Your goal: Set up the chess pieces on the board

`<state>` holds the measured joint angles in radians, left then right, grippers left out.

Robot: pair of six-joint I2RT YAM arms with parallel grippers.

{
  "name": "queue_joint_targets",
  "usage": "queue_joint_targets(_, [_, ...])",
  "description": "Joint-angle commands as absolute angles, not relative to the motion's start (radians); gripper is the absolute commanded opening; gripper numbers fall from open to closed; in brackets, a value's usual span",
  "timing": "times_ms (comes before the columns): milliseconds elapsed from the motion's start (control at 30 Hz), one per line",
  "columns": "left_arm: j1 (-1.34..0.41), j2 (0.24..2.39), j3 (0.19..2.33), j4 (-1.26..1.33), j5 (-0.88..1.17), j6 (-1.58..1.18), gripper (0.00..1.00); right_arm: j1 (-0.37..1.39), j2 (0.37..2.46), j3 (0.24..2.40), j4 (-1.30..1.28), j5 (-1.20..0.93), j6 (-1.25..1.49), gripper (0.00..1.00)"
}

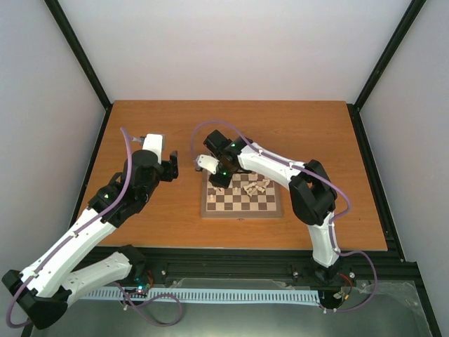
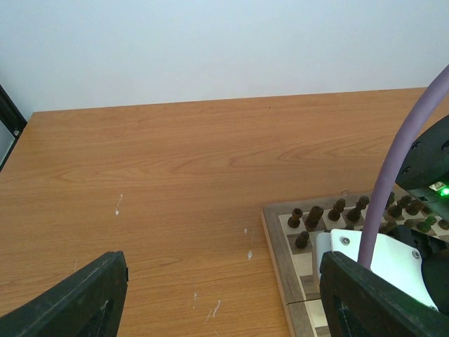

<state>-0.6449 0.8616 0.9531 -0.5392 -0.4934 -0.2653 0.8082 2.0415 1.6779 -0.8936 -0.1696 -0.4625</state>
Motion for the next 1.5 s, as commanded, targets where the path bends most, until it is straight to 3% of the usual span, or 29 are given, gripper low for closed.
queue_joint_targets(0, [-0.637, 0.847, 0.973, -0.531, -0.498, -0.264, 0.77, 0.807, 2.023, 1.706, -0.897, -0.167, -0.448, 0.28])
queue_joint_targets(667, [-0.636, 0.858, 0.972, -0.531, -0.489, -0.262, 0.77, 0.802, 2.079, 1.740, -0.927, -0.216, -0.443, 0.28])
queue_joint_targets(867, [-0.636, 0.924, 0.967, -0.532, -0.417, -0.243, 0.77, 0.739, 1.958, 1.709, -0.921, -0.249, -0.439, 0.32])
queue_joint_targets(933, [-0.637, 0.992, 0.988, -0.565, -0.331, -0.238, 0.77, 0.688, 1.895, 1.678, -0.920, -0.295, -0.432, 0.33])
queue_joint_targets(1033, [-0.637, 1.127, 1.067, -0.663, -0.127, -0.243, 0.68, 0.611, 1.760, 1.573, -0.882, -0.360, -0.431, 0.34])
queue_joint_targets(1200, [-0.640, 1.258, 1.060, -0.676, 0.062, -0.287, 0.67, 0.504, 1.532, 1.335, -0.749, -0.399, -0.399, 0.35])
queue_joint_targets(1467, [-0.718, 1.502, 1.188, -0.712, 0.010, -0.312, 0.62, 0.445, 1.429, 1.191, -0.623, -0.404, -0.401, 0.35])
